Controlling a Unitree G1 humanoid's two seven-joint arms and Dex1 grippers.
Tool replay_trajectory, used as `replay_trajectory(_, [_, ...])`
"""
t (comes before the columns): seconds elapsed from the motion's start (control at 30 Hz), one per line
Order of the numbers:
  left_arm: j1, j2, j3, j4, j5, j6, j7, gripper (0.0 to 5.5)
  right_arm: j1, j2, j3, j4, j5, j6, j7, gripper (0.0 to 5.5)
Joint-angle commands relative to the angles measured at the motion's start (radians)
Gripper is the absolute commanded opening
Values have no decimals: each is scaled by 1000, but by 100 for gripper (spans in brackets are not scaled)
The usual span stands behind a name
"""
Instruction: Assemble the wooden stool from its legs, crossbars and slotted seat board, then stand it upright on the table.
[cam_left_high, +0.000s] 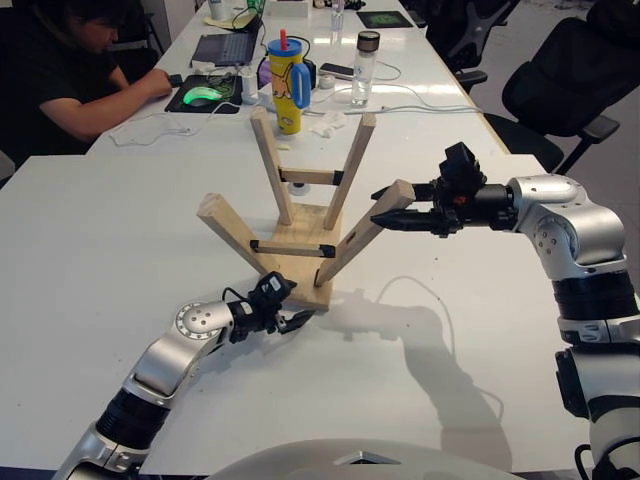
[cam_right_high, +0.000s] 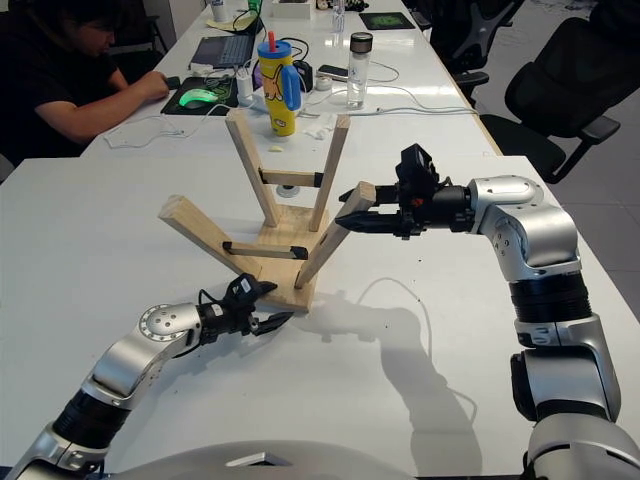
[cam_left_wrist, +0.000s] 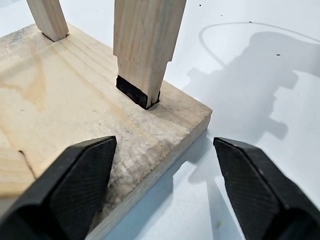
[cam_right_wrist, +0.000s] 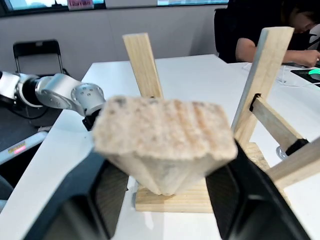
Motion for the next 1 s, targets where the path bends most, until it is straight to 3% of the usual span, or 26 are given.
replay_trajectory(0.03, [47, -4, -33, 36, 24, 46, -3, 360, 0, -29, 54, -44, -69, 44, -11, 206])
replay_trajectory(0.27, [55, -24, -26, 31, 23, 55, 8, 360, 121, -27, 130, -258, -78, 129, -95, 206])
replay_trajectory(1.0, [52, -61, -39, 79, 51, 48, 24, 360, 94, 28, 291, -315, -162, 134, -258, 206])
